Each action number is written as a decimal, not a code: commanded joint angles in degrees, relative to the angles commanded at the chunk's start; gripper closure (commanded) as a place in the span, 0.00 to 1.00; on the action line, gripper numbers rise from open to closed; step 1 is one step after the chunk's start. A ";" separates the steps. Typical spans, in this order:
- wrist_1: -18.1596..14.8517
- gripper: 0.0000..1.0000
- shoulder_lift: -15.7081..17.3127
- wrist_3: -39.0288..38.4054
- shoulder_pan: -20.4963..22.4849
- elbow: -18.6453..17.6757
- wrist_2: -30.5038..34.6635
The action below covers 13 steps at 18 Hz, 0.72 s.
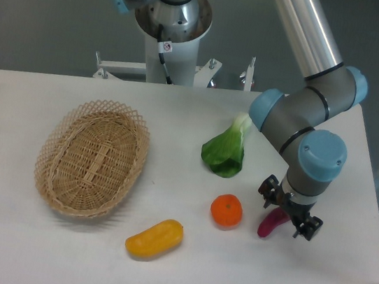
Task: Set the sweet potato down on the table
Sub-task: 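Set the purple sweet potato on the table and open the gripper, then raise the open gripper up away from the purple sweet potato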
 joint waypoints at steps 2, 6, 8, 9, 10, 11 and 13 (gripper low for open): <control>-0.44 0.00 0.35 1.58 0.35 0.97 -0.09; -4.90 0.00 1.15 4.13 1.32 3.33 -0.09; -9.91 0.00 1.06 4.22 1.58 6.14 -0.09; -11.67 0.00 0.97 4.22 1.59 7.37 -0.09; -12.74 0.00 0.88 4.22 1.59 8.08 -0.09; -13.27 0.00 0.88 4.48 1.67 8.35 -0.09; -13.62 0.00 1.06 6.15 2.29 8.53 -0.44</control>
